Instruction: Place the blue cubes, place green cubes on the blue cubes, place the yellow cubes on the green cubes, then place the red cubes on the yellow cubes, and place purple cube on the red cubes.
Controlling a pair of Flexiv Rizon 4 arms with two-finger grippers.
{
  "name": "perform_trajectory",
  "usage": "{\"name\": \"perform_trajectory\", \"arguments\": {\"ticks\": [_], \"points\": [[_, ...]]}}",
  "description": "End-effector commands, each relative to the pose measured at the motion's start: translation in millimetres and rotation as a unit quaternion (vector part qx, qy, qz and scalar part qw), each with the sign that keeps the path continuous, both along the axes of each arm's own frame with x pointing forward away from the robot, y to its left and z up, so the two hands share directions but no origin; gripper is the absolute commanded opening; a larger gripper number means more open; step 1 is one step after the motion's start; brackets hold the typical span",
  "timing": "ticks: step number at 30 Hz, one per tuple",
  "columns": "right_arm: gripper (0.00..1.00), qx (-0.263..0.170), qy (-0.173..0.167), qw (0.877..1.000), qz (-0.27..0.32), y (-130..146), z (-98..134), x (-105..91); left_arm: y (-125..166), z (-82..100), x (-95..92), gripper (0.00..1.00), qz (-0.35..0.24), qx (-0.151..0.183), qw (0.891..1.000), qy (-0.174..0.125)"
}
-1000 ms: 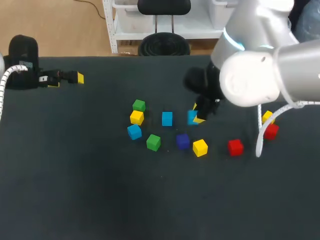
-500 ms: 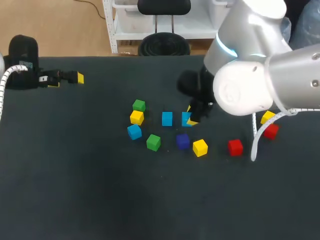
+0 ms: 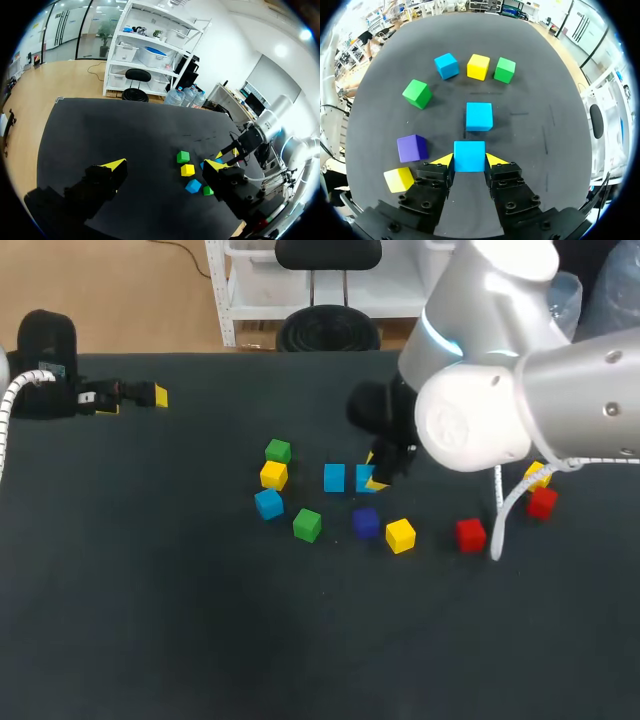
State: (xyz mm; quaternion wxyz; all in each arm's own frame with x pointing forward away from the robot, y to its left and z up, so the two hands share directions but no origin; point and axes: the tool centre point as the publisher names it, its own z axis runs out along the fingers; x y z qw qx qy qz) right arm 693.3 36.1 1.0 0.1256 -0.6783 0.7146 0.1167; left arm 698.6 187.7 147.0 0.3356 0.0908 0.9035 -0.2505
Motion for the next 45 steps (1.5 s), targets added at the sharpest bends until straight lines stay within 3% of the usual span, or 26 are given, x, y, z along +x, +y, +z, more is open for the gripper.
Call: {"name": "perform_trajectory", "arguments": {"ticks": [1, 45], "points": [[0.0, 0.0, 0.003, 1.0, 0.001, 1.0, -1.8, 3.2, -1.7, 1.9, 0.3, 1.0, 0.003, 0.005, 1.0, 0.004], [0.03, -0.002, 0.007, 1.0, 0.009, 1.4, -11.5, 13.5, -1.7, 1.9, 0.3, 1.0, 0.003, 0.005, 1.0, 0.004]]}}
